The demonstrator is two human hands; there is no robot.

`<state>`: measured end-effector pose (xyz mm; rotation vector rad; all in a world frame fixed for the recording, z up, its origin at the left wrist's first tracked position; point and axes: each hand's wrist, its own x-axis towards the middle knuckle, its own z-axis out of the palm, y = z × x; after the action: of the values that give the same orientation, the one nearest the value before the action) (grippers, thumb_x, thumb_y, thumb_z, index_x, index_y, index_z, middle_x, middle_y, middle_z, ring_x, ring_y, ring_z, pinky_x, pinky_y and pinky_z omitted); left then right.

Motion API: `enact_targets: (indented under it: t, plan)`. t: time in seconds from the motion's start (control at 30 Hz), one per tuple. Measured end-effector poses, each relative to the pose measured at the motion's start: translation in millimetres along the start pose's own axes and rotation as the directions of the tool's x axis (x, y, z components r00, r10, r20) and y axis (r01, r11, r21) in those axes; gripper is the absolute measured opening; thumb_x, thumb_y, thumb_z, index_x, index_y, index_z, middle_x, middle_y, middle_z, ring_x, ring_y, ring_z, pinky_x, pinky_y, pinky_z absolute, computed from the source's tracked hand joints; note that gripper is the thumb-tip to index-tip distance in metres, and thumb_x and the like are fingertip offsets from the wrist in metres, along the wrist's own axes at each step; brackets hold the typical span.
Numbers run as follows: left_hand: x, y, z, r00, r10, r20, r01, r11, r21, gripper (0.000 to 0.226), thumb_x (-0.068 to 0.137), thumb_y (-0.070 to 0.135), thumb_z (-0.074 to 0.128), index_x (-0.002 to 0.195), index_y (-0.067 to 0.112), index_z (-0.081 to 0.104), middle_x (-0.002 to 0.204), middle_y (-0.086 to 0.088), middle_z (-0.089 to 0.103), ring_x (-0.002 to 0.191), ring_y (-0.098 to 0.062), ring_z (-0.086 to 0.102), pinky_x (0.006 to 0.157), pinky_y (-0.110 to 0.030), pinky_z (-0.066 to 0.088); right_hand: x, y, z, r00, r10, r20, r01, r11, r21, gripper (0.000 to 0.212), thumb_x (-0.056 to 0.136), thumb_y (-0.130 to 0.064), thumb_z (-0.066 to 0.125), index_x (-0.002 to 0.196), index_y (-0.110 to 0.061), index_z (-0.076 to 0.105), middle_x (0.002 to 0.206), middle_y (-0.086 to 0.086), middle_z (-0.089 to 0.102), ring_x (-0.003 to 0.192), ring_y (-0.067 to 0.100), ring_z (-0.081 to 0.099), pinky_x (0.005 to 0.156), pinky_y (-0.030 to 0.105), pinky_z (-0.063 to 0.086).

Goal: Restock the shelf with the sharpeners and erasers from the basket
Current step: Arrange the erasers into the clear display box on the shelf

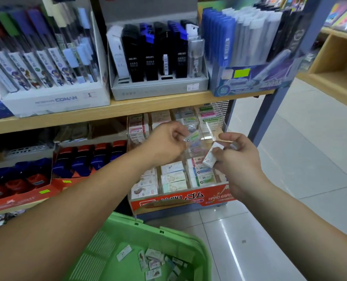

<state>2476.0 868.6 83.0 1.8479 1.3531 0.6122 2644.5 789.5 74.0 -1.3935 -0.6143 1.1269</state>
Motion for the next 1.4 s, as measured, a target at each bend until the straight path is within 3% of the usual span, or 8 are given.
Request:
enact_targets:
  t: [0.13,0.33,0.47,0.57,0.93,1.03,1.17,1.4]
  plan:
    - [21.7,3.1,13.4,0.992,-0.002,0.125,-0.032,0.962,0.270,0.029,0.097,0.012,0.066,0.122,0.025,0.072,0.121,0.012,0.065,0.113,-0.007,0.060,0.096,-0.022,0.049,1.1,-3.0,-6.7,0.999,-0.028,-0.026,0.028,1.000,-0.004,0.031,0.095,0.004,0.066,0.106,-0.025,0.064,0.096,-0.006,0.072,0.075,0.020,0.078,0.065,0.045,0.067]
    - [24.1,-1.7,12.0,0.987,0.051,0.150,-0.116,0.876,0.468,0.029,0.098,0.013,0.064,0.120,0.027,0.075,0.123,0.008,0.053,0.114,-0.013,0.055,0.101,-0.027,0.046,4.1,1.1,-16.2,0.998,0.055,0.001,-0.055,0.997,0.051,0.032,0.094,0.002,0.072,0.109,-0.025,0.063,0.111,0.003,0.073,0.093,0.027,0.077,0.071,0.043,0.067]
    - [6.5,11.6,10.9,0.986,0.161,0.048,-0.168,0.955,0.245,0.020,0.099,0.016,0.065,0.114,0.025,0.076,0.113,0.011,0.062,0.098,-0.004,0.061,0.087,-0.020,0.050,2.7,-2.5,-16.7,0.998,0.062,0.032,-0.065,0.993,0.102,0.035,0.090,0.005,0.075,0.112,-0.019,0.062,0.112,0.010,0.074,0.092,0.029,0.079,0.078,0.046,0.066]
    - [-17.0,21.9,15.7,0.974,0.121,0.191,-0.109,0.991,-0.072,0.022,0.089,0.028,0.081,0.110,0.030,0.073,0.099,0.001,0.072,0.080,-0.003,0.068,0.075,-0.021,0.059,-0.7,-3.6,-12.9,0.998,0.046,0.050,-0.051,0.992,0.111,0.035,0.088,0.006,0.077,0.112,-0.016,0.064,0.112,0.017,0.072,0.094,0.034,0.078,0.081,0.046,0.066]
    - [-41.9,5.9,5.4,0.986,0.083,0.142,-0.048,0.970,-0.238,0.042,0.088,0.010,0.080,0.126,0.021,0.067,0.100,-0.016,0.072,0.075,-0.014,0.063,0.063,-0.023,0.054,-5.8,-8.4,-2.2,0.915,0.149,0.374,-0.282,0.900,0.332,0.041,0.094,0.014,0.043,0.129,-0.003,0.058,0.121,0.026,0.071,0.110,0.041,0.073,0.097,0.050,0.060]
    - [-50.3,0.5,-11.0,0.992,-0.003,0.129,0.033,0.973,-0.228,0.043,0.093,0.014,0.076,0.129,0.032,0.061,0.095,-0.011,0.069,0.073,-0.010,0.065,0.060,-0.019,0.051,-5.6,-5.6,1.6,0.917,0.171,0.360,-0.273,0.928,0.254,0.053,0.090,0.020,0.041,0.133,-0.006,0.058,0.130,0.027,0.065,0.111,0.036,0.071,0.098,0.051,0.059]
    - [-53.0,-8.4,-30.0,0.996,-0.082,0.047,0.089,0.978,-0.190,0.016,0.098,0.024,0.069,0.112,0.027,0.063,0.094,-0.007,0.076,0.080,-0.017,0.076,0.074,-0.038,0.061,-8.7,-4.3,2.0,0.905,0.108,0.411,-0.152,0.985,0.076,0.084,0.089,0.028,0.050,0.154,-0.025,0.039,0.121,0.019,0.074,0.109,0.031,0.075,0.095,0.056,0.059]
    - [-58.2,-43.4,-75.7,0.982,-0.104,-0.157,0.109,0.994,0.021,0.022,0.085,0.011,0.079,0.099,0.021,0.065,0.095,-0.003,0.072,0.084,-0.017,0.073,0.072,-0.036,0.063,-15.5,14.4,24.5,0.916,0.037,0.400,0.034,0.985,-0.169,0.040,0.089,0.009,0.074,0.123,-0.013,0.068,0.111,0.016,0.077,0.103,0.025,0.077,0.089,0.043,0.064]
